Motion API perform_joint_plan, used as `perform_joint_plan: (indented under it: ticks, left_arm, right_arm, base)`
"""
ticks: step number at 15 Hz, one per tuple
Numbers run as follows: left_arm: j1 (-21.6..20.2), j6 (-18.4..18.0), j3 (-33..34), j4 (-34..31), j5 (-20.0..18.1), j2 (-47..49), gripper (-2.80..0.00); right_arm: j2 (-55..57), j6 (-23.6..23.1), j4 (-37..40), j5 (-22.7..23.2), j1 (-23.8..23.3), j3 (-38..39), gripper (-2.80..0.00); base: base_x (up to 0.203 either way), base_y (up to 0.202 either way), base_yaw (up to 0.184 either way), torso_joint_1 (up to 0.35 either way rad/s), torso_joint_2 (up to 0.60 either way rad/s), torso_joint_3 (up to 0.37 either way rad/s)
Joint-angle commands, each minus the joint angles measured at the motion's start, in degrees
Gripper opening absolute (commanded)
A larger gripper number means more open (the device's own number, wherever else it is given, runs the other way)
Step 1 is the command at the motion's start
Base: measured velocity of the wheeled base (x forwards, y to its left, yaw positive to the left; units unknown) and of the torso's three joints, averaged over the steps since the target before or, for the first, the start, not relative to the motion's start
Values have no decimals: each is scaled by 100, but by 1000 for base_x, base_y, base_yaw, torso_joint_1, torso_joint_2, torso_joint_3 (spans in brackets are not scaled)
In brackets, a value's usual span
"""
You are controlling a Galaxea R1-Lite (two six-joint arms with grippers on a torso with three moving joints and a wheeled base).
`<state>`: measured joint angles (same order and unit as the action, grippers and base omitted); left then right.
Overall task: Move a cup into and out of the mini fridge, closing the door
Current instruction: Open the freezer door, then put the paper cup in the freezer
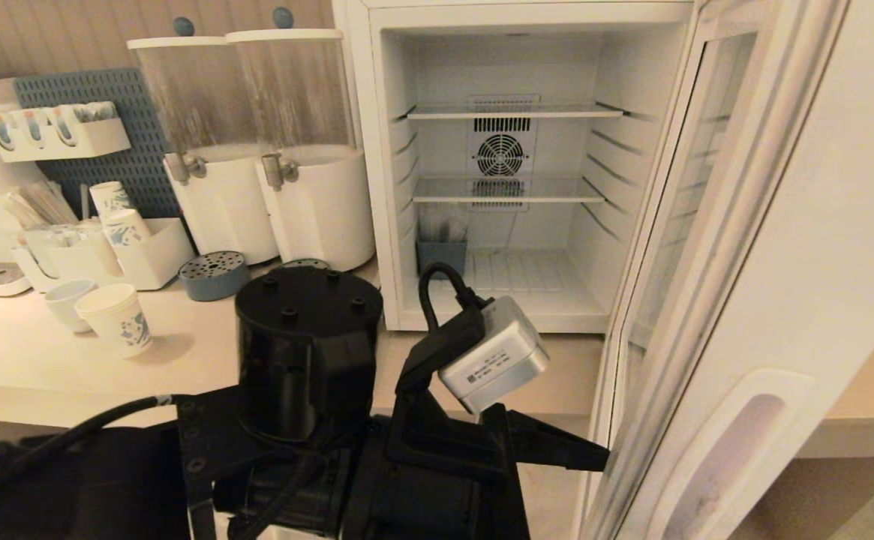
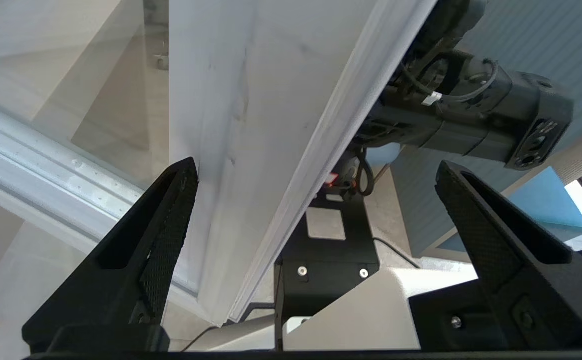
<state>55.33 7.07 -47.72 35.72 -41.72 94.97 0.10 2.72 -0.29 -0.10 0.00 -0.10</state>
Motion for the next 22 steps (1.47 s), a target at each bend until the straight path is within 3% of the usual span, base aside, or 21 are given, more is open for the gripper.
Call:
perform_joint_plan:
  ticks: [1, 8, 10, 14, 15, 17, 18, 22]
  left_arm:
    - [176, 13, -8, 16, -25, -69, 0]
    - [658, 174, 107, -110, 78, -459, 0]
    - [311, 192, 87, -678, 804, -733, 0]
    - [-1166, 198, -98, -1231, 1879, -887, 0]
    - [-1444, 203, -125, -1323, 2265, -892, 0]
    - [-1742, 176, -87, -1486, 3529, -926, 0]
    - [-1926, 168, -35, -1623, 4224, -981, -280]
    - [-2356, 123, 407, -2166, 5144, -1842, -280]
  right_arm:
    - [8, 1, -6, 1, 0, 1, -280]
    - [8, 1, -6, 1, 0, 1, -280]
    - [8, 1, -6, 1, 0, 1, -280]
    - [8, 1, -6, 1, 0, 1, -280]
    - [8, 1, 3, 1, 0, 1, -280]
    - [8, 1, -6, 1, 0, 1, -280]
    - [8, 1, -6, 1, 0, 1, -280]
    - [8, 1, -6, 1, 0, 1, -280]
  base:
    - [0, 0, 0, 0, 0, 0]
    - [0, 0, 0, 0, 0, 0]
    - [0, 0, 0, 0, 0, 0]
    - [0, 0, 0, 0, 0, 0]
    - [0, 0, 0, 0, 0, 0]
    - [0, 0, 0, 0, 0, 0]
    - [0, 0, 0, 0, 0, 0]
    - [0, 0, 0, 0, 0, 0]
